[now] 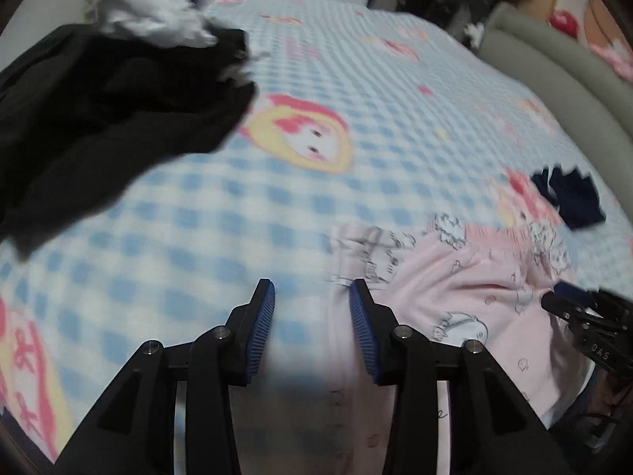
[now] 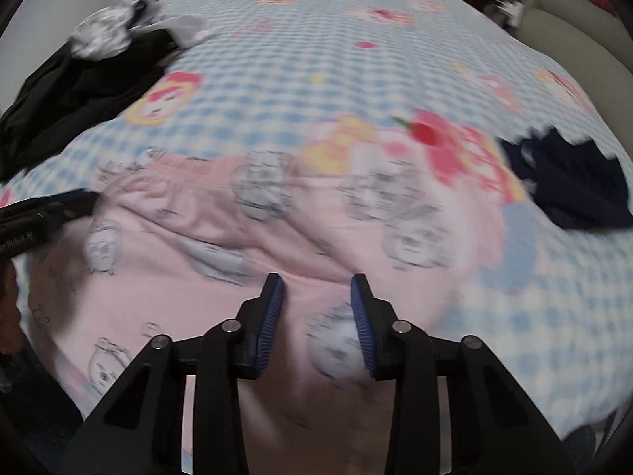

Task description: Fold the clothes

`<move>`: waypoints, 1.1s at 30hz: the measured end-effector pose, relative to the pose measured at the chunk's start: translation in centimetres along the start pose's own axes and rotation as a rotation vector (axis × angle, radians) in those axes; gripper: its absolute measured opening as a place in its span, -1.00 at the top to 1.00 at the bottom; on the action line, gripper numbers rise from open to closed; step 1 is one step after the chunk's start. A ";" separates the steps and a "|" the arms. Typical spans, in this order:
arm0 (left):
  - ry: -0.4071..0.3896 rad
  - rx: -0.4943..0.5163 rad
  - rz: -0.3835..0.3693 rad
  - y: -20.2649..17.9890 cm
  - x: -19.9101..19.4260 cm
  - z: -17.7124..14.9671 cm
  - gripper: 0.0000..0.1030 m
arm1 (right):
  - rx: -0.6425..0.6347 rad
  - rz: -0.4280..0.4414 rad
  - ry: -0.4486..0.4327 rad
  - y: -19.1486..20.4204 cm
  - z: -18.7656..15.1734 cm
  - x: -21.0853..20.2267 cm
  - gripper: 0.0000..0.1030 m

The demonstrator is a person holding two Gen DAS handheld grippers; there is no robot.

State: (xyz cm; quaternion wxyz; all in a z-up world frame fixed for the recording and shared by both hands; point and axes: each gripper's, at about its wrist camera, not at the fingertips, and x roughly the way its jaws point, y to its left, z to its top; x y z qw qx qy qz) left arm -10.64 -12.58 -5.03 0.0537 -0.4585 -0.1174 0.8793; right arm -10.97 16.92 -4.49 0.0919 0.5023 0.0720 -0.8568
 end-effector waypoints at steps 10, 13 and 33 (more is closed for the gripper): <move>0.094 0.065 -0.069 -4.1 -0.4 -3.6 0.16 | -0.008 0.127 -0.037 3.1 -0.8 -2.0 0.10; 0.103 0.027 -0.028 -2.9 -0.6 -4.0 0.27 | -0.050 0.077 0.024 4.4 -2.1 -0.3 0.11; 0.078 -0.091 -0.037 -1.7 -3.1 -7.3 0.30 | 0.030 -0.003 0.021 1.0 -6.6 -3.1 0.16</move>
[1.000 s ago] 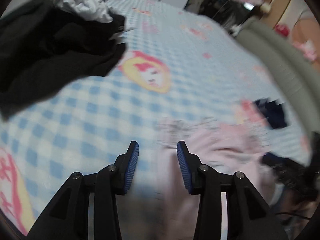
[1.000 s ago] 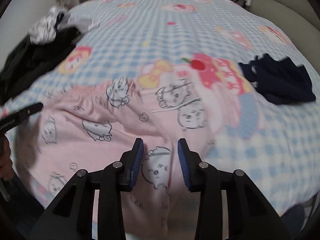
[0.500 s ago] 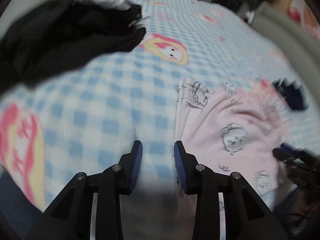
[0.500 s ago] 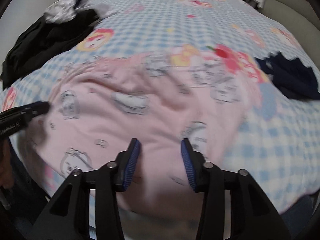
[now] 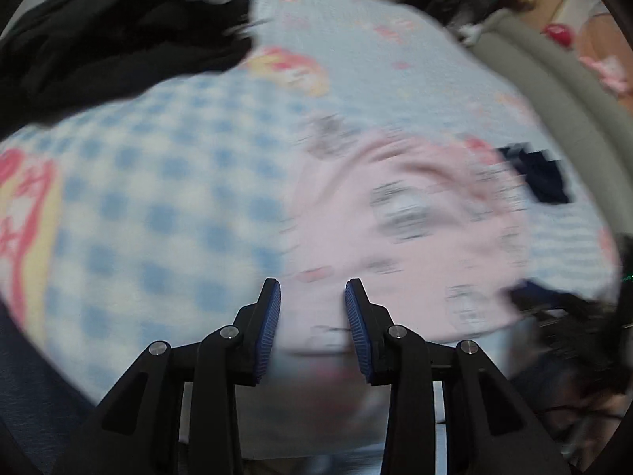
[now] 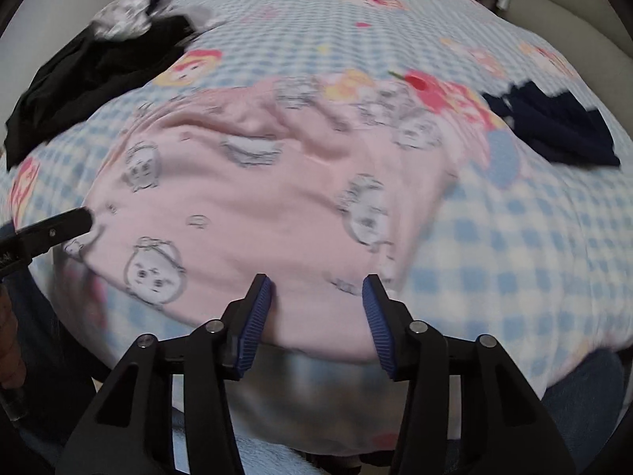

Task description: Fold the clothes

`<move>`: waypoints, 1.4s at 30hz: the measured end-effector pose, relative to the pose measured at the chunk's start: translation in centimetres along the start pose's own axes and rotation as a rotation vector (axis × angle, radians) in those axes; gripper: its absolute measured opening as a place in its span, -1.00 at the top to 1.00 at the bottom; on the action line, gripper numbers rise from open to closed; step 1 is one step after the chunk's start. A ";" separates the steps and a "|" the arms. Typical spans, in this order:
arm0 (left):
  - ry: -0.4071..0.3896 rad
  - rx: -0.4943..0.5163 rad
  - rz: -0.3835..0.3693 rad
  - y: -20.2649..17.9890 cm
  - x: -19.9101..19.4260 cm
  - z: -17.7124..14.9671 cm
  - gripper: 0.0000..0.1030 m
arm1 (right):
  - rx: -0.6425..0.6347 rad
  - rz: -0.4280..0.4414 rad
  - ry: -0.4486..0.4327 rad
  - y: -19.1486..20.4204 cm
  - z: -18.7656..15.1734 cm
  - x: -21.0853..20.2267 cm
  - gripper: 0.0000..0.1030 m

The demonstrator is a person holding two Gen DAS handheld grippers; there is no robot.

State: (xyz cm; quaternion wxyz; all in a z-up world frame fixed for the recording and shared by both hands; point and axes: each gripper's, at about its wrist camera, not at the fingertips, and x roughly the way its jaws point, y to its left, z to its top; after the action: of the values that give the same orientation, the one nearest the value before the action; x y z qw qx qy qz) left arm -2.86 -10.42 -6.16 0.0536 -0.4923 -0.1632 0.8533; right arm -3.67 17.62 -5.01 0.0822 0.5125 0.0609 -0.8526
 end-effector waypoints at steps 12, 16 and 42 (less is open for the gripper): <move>-0.050 -0.192 -0.285 2.8 1.2 2.7 0.01 | 0.264 0.322 0.017 -7.0 1.5 0.3 -0.21; -0.022 -0.214 -0.308 3.2 3.4 3.9 0.00 | 0.278 0.355 0.037 -6.8 2.2 2.1 -0.27; 0.094 -0.228 -0.413 1.2 6.6 2.8 0.43 | 0.370 0.519 0.004 -7.3 2.2 6.8 0.35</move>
State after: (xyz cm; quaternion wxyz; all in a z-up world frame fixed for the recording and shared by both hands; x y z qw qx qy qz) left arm -8.54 -10.54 -10.72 0.1785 -0.4907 -0.3531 0.7764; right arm -10.19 23.84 -9.83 0.2020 0.5187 -0.2279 -0.7989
